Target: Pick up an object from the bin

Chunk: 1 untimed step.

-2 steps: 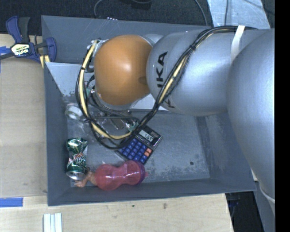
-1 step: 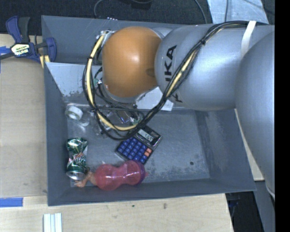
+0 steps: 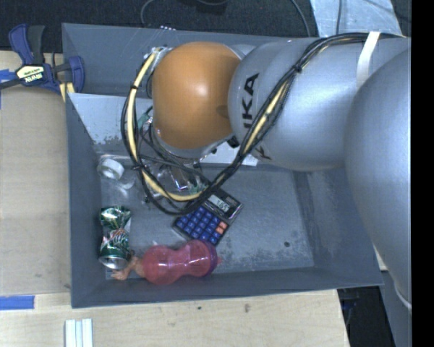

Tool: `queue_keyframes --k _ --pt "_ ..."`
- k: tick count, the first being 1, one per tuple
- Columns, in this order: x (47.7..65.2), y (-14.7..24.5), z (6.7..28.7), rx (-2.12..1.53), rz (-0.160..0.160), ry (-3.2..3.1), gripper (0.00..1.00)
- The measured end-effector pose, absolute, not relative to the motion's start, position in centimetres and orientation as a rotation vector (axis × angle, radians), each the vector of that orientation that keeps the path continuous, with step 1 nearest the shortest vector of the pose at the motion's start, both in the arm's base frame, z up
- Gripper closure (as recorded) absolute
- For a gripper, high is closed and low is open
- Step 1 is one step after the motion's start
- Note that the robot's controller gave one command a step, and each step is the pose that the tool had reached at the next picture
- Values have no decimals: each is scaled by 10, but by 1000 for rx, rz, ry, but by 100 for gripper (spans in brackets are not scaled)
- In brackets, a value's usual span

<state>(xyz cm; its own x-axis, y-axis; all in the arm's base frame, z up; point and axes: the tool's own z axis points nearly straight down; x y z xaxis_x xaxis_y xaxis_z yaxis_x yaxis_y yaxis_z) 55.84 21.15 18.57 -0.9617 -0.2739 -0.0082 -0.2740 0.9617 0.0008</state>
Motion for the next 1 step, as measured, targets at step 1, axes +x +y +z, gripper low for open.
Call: queue_keyframes --k 1 --pt "581 219 192 -503 11 3080 0"
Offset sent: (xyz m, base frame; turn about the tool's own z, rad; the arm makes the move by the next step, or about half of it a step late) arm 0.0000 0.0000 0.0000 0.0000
